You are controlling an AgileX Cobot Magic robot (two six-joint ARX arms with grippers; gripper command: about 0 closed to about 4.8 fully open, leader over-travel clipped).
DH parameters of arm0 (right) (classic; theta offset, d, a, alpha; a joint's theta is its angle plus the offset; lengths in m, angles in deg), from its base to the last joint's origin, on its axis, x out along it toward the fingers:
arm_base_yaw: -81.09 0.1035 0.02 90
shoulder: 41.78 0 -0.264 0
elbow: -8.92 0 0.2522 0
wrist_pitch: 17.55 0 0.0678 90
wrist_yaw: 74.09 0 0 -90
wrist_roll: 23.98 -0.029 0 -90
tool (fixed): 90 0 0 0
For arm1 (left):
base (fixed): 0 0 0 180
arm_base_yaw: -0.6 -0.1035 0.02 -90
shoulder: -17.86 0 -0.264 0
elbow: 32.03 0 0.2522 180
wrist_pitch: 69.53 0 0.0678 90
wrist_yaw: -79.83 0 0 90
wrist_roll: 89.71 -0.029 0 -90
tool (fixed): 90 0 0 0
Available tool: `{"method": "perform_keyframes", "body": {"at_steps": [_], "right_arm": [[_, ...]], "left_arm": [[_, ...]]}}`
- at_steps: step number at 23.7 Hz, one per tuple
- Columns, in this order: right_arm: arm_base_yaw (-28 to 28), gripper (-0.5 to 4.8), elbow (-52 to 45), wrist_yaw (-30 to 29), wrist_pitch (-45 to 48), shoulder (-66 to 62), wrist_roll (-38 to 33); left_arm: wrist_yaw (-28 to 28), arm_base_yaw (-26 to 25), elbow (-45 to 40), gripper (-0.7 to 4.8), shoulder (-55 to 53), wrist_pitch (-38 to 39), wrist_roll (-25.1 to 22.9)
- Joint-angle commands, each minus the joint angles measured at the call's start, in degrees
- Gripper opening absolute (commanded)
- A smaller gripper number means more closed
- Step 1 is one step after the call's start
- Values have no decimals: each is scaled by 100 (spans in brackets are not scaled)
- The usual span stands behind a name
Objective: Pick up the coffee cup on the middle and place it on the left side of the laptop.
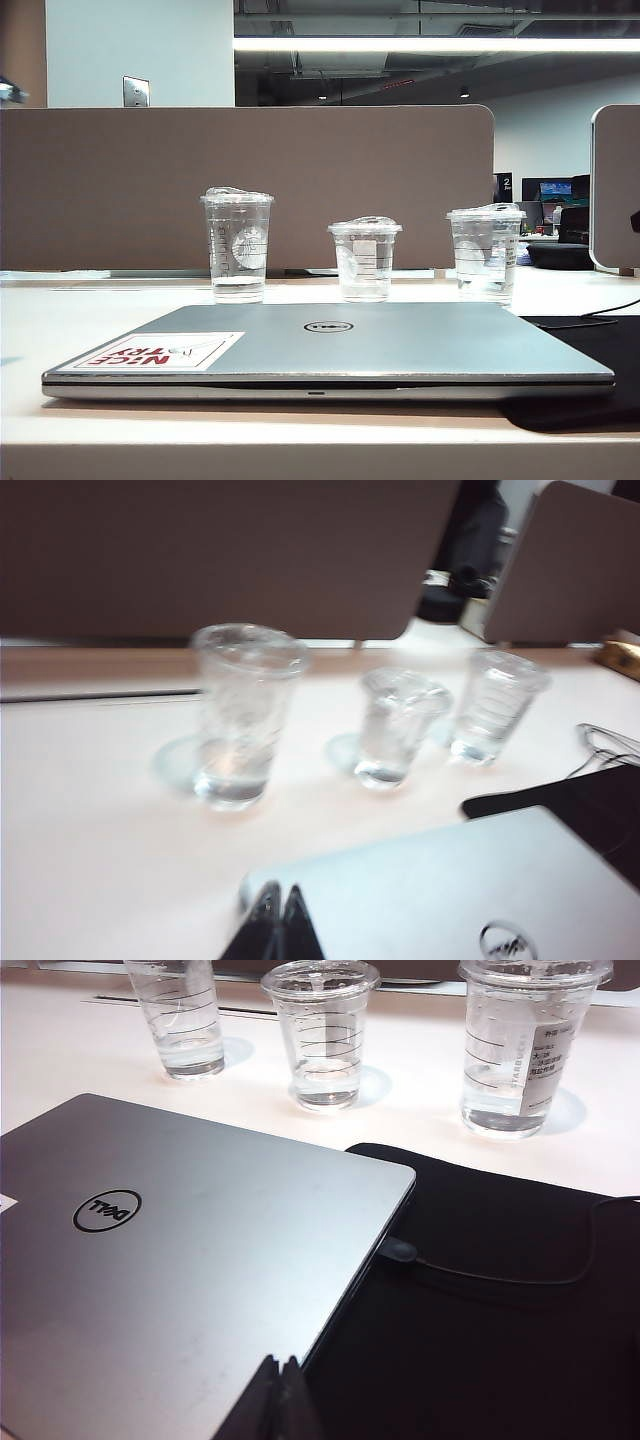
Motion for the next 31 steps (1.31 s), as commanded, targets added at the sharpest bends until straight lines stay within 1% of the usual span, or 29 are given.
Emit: {"method": "perform_keyframes", "body": {"at_steps": [1, 2, 4, 6, 7, 8, 9, 10, 11, 12, 14, 17, 18, 20, 25, 31], "right_arm": [[-11, -5, -22, 9, 101, -9, 0], [-11, -5, -22, 11, 103, -9, 0], [-11, -5, -22, 11, 98, -11, -2], [-11, -5, -22, 11, 96, -11, -2], [-11, -5, -22, 11, 94, -9, 0], [-11, -5, -22, 11, 103, -9, 0], [-11, -5, -22, 9, 103, -11, -2], [-11, -5, -22, 11, 90, -11, 0], [-11, -5, -22, 11, 96, -11, 0], [-11, -5, -22, 9, 98, -11, -2], [-11, -4, -22, 11, 98, -11, -2], [-13, -5, -22, 11, 101, -11, 0], [-13, -5, -22, 13, 98, -11, 0], [-11, -5, -22, 11, 101, -13, 0], [-11, -5, -22, 11, 101, -122, -2], [-11, -5, -22, 11, 103, -151, 0]], "left_arm": [[-87, 564, 529, -4, -1491, -1266, -127], [-87, 817, 782, -4, -2009, -1329, -229], [-44, 1449, 1574, -2, -3289, -1329, -584], [127, 1694, 2035, 15, -3950, -1333, -743], [201, 1781, 2232, 41, -4221, -1333, -778], [291, 1867, 2476, 85, -4551, -1331, -776], [308, 1937, 2712, 137, -4868, -1342, -776], [297, 1996, 3064, 207, -5322, -1342, -767], [286, 2050, 3272, 238, -5591, -1325, -754], [260, 2135, 3554, 256, -5956, -1325, -756], [232, 2262, 3908, 257, -6454, -1362, -824], [275, 2452, 4312, 360, -7027, -1432, -1016], [343, 2542, 4546, 424, -7316, -1429, -1056], [525, 2649, 4896, 479, -7711, -1432, -1056], [1207, 2741, 5458, 479, -8332, -1429, -1045], [1222, 2739, 5971, 479, -8789, -1429, -986]]}}
